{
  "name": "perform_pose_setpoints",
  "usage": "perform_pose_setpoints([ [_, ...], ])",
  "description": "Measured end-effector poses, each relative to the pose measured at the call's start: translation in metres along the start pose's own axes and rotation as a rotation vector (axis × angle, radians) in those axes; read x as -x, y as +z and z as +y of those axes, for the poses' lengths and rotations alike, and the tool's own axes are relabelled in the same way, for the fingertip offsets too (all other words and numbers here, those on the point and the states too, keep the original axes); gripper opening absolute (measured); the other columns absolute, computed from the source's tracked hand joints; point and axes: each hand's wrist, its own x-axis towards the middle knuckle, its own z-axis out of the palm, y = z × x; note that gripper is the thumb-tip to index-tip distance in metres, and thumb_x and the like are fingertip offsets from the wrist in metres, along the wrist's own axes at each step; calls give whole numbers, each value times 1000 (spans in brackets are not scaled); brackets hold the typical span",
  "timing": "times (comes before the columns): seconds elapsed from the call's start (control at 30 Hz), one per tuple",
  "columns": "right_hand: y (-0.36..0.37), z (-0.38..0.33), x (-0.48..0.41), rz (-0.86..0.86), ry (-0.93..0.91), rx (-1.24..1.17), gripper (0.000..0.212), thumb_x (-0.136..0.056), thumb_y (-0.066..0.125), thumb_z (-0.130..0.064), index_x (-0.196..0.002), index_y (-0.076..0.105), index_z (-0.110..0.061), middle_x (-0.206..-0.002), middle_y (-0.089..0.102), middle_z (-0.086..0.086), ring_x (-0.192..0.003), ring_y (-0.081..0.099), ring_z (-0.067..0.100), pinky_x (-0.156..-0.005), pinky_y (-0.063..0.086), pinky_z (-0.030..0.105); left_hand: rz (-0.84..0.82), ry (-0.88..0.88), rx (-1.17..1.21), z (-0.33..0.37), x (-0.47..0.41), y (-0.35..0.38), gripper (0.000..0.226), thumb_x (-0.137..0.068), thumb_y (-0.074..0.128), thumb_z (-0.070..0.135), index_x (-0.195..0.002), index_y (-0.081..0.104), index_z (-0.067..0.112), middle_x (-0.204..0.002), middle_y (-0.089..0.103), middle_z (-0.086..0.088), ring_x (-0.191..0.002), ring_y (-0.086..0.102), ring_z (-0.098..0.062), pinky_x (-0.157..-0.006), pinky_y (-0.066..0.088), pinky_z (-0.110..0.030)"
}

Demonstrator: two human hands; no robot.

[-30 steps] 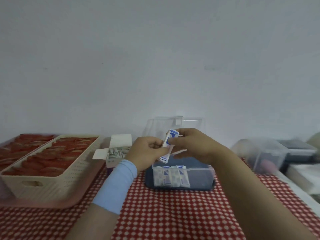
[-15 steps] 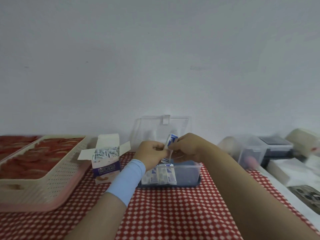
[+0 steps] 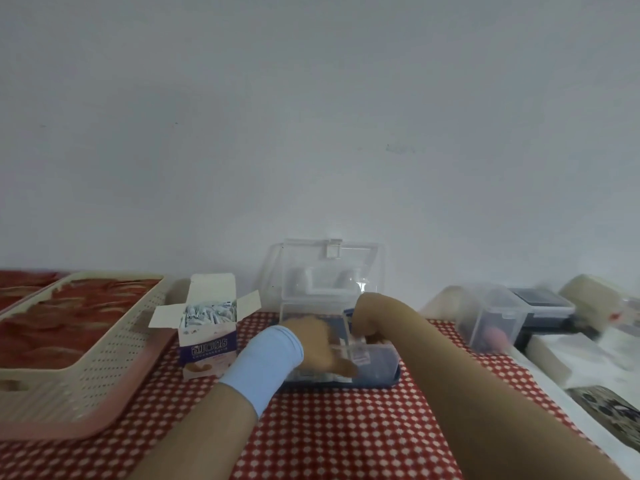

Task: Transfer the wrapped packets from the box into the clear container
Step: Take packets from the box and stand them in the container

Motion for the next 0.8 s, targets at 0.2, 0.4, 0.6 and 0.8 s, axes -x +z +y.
perform_pose_setpoints([
  [0.2,10,-9,-10,-59,0,237,33,-98,55,-10,-130,58,0,-101,53,8,-94,52,21,-96,49,32,-94,-22,-172,1,-4,1,71,-76,67,66,-134,57,26,-129,60,-1,-109,61,-25,-95,53,-42],
  [0.4,20,-8,-18,-124,46,313,32,-99,54,-16,-128,60,-5,-105,56,6,-93,54,19,-82,45,28,-93,-23,-143,1,-6,2,49,-82,60,58,-117,66,24,-107,66,-3,-92,64,-22,-88,56,-39],
  [0.6,14,-12,-9,-69,29,345,35,-102,50,-11,-135,54,-1,-107,47,10,-97,46,20,-98,45,30,-88,-18,-123,-2,-10,5,39,-82,56,55,-103,68,25,-99,67,-1,-87,65,-22,-84,57,-40],
  [0.8,14,-7,-8,-53,31,298,34,-100,51,-10,-132,57,-1,-97,49,8,-96,47,19,-96,46,29,-87,30,-167,-4,-10,6,34,-81,56,55,-96,66,26,-92,65,1,-82,65,-21,-81,58,-40],
])
